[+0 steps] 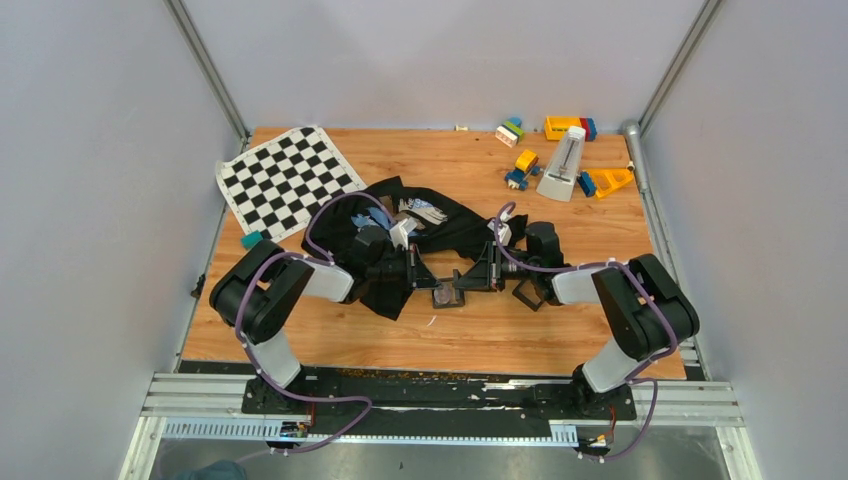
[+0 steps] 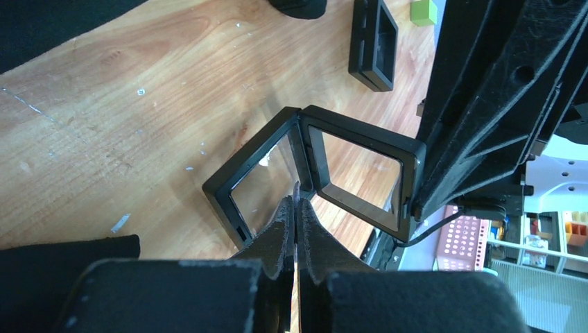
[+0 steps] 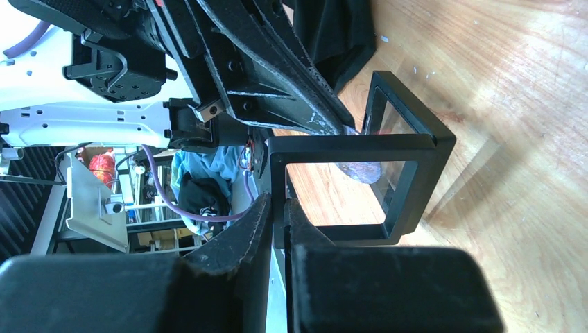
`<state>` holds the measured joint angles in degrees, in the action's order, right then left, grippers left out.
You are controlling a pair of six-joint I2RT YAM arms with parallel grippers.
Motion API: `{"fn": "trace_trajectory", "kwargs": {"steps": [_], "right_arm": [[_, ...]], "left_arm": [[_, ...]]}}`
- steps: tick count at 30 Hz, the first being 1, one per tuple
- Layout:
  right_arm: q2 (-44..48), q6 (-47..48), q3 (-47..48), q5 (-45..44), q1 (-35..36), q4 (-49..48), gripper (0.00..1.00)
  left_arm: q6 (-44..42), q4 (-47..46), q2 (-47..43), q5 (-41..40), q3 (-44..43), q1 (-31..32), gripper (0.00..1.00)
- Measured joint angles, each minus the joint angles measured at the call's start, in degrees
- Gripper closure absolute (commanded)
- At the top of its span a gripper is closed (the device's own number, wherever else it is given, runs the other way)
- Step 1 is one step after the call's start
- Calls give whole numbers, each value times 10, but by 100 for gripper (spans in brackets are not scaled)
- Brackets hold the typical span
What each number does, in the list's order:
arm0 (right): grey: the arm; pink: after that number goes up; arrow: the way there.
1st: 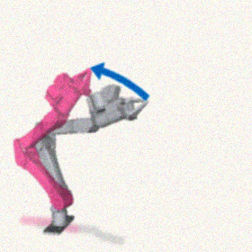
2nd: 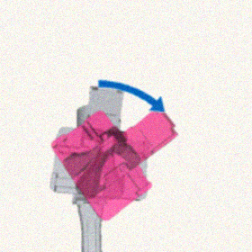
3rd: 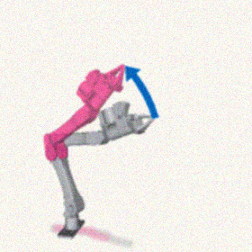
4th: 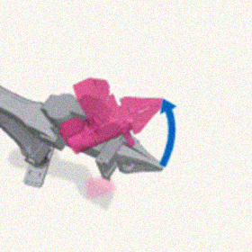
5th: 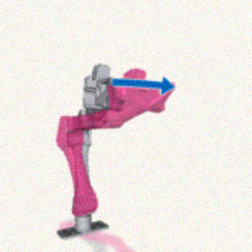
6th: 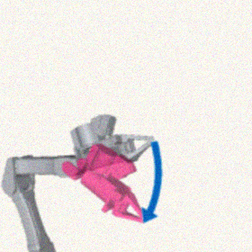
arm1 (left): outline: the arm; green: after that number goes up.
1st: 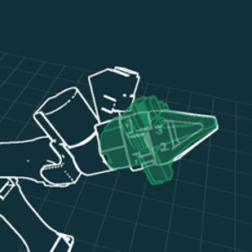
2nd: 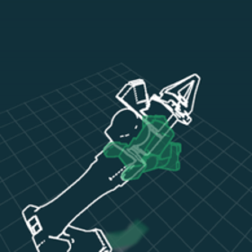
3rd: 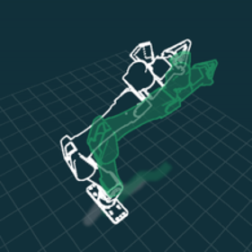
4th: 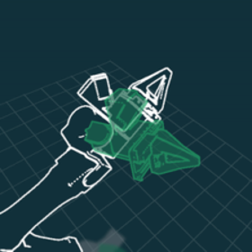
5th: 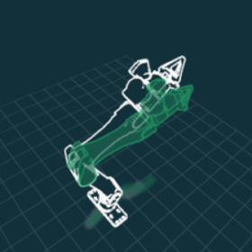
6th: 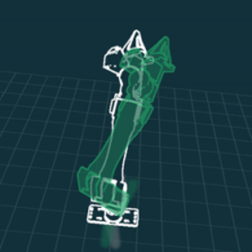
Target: Remove the brooch from the garment
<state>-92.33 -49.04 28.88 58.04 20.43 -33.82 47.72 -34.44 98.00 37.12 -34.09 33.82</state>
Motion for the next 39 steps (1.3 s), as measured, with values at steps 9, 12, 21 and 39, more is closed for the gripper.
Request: {"fn": "trace_trajectory", "kwargs": {"steps": [9,12,21,39], "right_arm": [[-5,0,0,1,0,-5,100],[-9,0,0,1,0,-7,100],[-12,-4,0,1,0,-7,100],[14,47,35,-49,0,134,100]], "left_arm": [[10,-32,34,-3,-7,4,100],[15,-44,45,-3,-15,8,100],[17,-48,62,-10,-26,14,71],[-31,80,-38,-78,-24,20,33]]}}
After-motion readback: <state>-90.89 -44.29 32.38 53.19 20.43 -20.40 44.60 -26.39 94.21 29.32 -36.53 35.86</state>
